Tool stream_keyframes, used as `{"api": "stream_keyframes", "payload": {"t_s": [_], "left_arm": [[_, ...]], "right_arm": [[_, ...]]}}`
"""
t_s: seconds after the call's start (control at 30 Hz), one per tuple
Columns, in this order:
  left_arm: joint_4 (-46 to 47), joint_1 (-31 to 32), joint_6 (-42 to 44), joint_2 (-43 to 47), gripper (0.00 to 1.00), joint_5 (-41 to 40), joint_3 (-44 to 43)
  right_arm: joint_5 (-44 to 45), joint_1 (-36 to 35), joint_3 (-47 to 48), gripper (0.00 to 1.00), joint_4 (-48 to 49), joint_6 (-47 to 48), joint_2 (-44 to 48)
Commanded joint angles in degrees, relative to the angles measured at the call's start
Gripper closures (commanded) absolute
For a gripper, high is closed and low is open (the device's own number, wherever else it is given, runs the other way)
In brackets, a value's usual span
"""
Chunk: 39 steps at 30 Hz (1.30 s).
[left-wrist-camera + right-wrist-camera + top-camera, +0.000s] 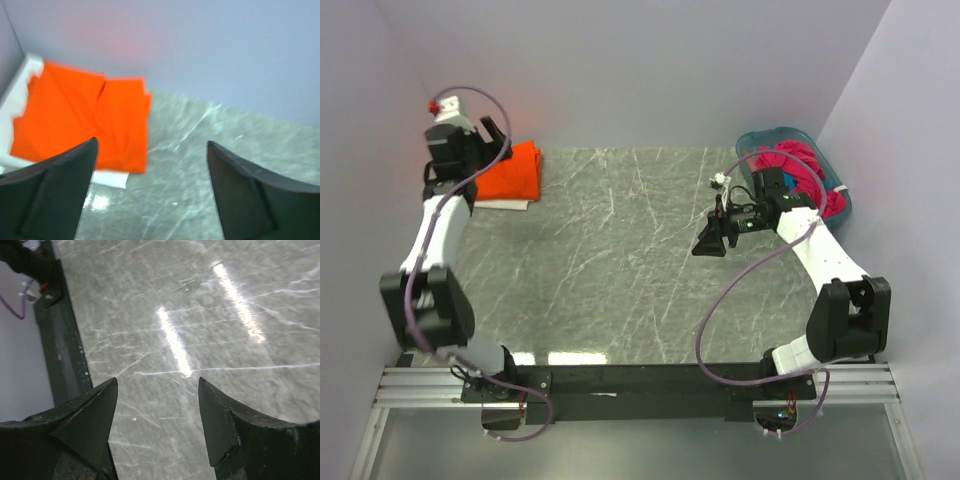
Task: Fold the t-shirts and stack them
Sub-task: Reset both grippers
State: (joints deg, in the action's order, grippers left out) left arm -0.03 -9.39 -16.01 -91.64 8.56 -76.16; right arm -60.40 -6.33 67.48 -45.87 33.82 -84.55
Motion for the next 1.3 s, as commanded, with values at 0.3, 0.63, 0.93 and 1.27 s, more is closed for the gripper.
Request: {"api": "stream_keyframes", "payload": {"t_s": [0.3, 0.63, 0.93, 1.27], "left_arm": [[-5.3, -3.4, -5.2, 31.5, 0.01, 9.5, 21.4], [-6.7, -3.4, -4.6, 44.2, 0.0, 13.0, 33.3], [-8.1, -1.4, -2.8, 51.0, 0.0, 10.8, 37.0], [-12.4, 4.6, -1.2, 52.2, 0.0, 3.8, 35.8]], "right_arm": [[14.1, 3.4, -1.9, 0.21, 13.4, -7.4, 16.3], [25.2, 5.7, -4.9, 0.18, 21.2, -16.2, 24.7], [46.7, 6.1, -14.4, 0.0, 29.7, -30.2, 31.6], [59.7, 6.0, -19.8, 0.0, 35.6, -39.0, 36.6]]}}
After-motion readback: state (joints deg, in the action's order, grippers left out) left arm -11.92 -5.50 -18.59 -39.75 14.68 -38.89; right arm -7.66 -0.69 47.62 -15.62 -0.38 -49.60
